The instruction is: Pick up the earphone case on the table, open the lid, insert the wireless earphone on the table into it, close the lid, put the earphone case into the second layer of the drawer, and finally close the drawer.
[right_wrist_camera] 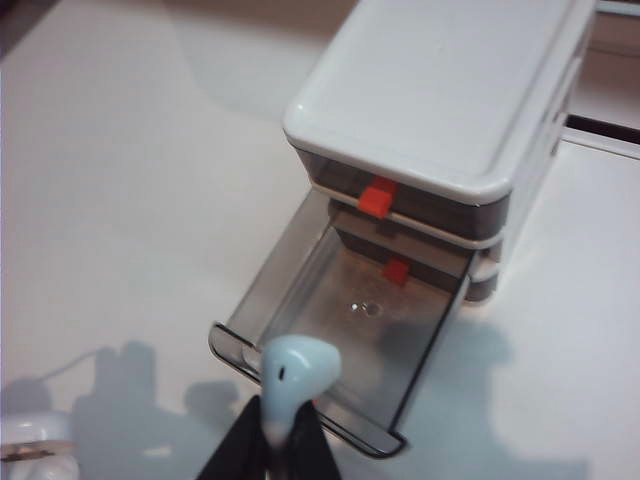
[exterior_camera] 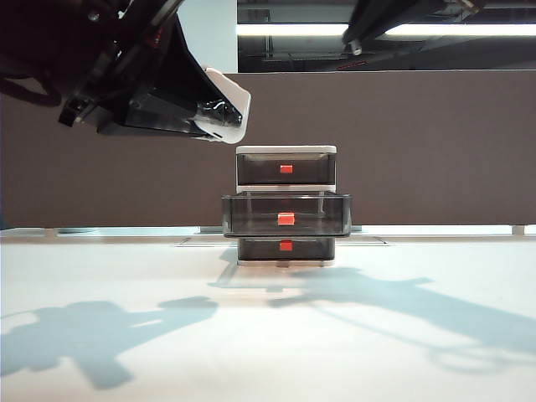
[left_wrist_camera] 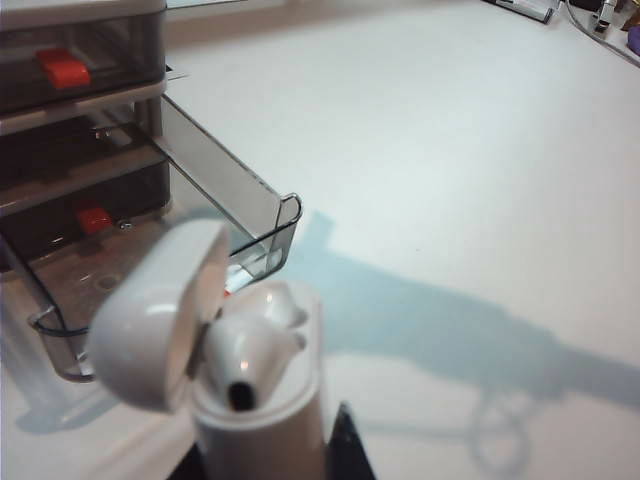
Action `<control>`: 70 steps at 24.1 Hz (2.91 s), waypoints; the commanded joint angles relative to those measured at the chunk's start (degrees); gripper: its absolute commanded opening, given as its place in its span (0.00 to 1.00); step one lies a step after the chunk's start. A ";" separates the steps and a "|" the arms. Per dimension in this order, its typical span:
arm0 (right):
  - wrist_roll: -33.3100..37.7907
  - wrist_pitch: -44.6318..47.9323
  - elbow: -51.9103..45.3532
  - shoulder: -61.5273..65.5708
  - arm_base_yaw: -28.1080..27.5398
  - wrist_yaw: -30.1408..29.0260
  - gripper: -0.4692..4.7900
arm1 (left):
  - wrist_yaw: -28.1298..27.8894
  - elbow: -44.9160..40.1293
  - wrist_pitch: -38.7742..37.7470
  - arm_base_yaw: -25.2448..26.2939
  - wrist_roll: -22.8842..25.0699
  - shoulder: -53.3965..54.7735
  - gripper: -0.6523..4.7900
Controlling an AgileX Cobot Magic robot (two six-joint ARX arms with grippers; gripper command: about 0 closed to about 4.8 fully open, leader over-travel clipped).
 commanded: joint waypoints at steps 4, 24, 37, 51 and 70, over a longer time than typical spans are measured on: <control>6.23 13.18 -6.12 -0.42 8.55 0.15 0.10 | 0.35 0.17 0.72 -0.04 0.66 -0.15 0.14; 12.22 29.92 -16.74 -0.87 22.21 12.04 0.10 | 0.35 0.17 0.72 -0.04 1.25 -0.17 0.14; 13.66 34.32 -21.49 -1.14 22.34 12.02 0.10 | 0.37 0.17 0.76 -0.02 6.82 -0.15 0.14; 10.43 32.37 -21.49 -1.16 22.36 13.05 0.09 | 0.35 0.17 0.76 -0.02 6.51 -0.15 0.14; 10.43 31.12 -21.44 -1.20 22.29 10.19 0.32 | 0.35 0.17 0.76 -0.02 6.43 -0.15 0.14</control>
